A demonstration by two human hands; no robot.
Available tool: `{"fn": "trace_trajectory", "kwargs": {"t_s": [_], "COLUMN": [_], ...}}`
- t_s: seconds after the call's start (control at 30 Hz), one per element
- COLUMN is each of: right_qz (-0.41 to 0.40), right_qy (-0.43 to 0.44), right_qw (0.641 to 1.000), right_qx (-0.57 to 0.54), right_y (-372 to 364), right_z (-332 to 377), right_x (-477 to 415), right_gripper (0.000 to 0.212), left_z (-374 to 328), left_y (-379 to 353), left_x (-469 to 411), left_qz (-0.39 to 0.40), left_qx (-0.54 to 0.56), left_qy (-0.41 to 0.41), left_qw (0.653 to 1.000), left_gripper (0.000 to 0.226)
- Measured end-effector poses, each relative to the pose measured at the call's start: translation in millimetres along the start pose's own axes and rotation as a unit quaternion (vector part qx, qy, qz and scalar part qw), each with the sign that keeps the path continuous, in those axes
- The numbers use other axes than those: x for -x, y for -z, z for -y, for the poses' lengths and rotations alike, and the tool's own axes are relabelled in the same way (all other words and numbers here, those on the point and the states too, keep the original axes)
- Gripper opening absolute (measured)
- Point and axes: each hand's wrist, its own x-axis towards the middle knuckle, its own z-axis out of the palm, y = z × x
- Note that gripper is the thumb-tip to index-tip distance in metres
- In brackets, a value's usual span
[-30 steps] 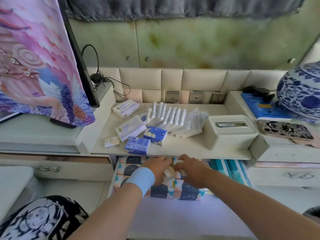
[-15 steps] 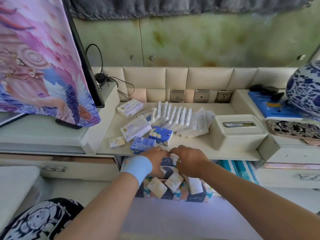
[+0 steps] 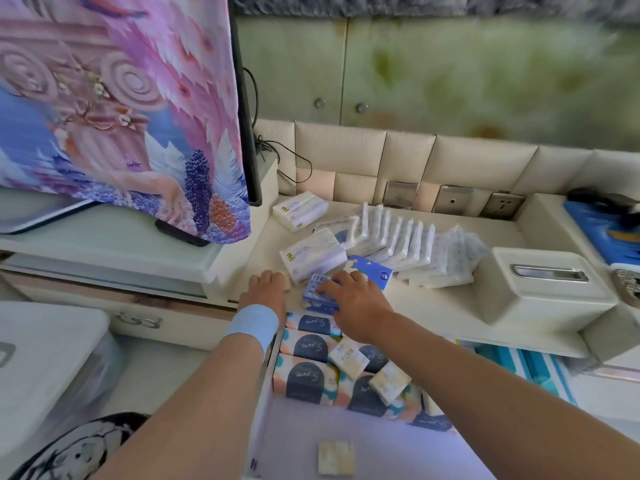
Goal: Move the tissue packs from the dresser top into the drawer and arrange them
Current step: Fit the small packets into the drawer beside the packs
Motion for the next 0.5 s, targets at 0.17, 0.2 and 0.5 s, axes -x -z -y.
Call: {"fn": "trace_trajectory", "kwargs": {"t_s": [0.17, 0.2, 0.5], "right_qz": [0.025, 0.038, 0.027], "right_qy": [0.012, 0.017, 0.033], "right_qw": [1.000, 0.999, 0.992], "right_qx": [-0.011, -0.010, -0.115], "right_y": [-0.4, 0.7, 22.0], "right_z": [-6.2, -7.3, -19.0], "right_x": [3.0, 5.6, 50.4], "right_gripper": [0.068, 0.072, 0.073], "left_z": [0.3, -0.1, -28.1], "left_y": [5.5, 5.7, 36.7], "left_x": [-0.2, 1.4, 49.9], "left_qz": [-0.005, 0.003, -0.053], "left_qx": [-0.027, -0.032, 0.064], "left_qy": [-0.005, 0.001, -0.021], "left_qw": [1.000, 0.999, 0.996], "left_gripper": [0.038, 0.036, 0.031]}}
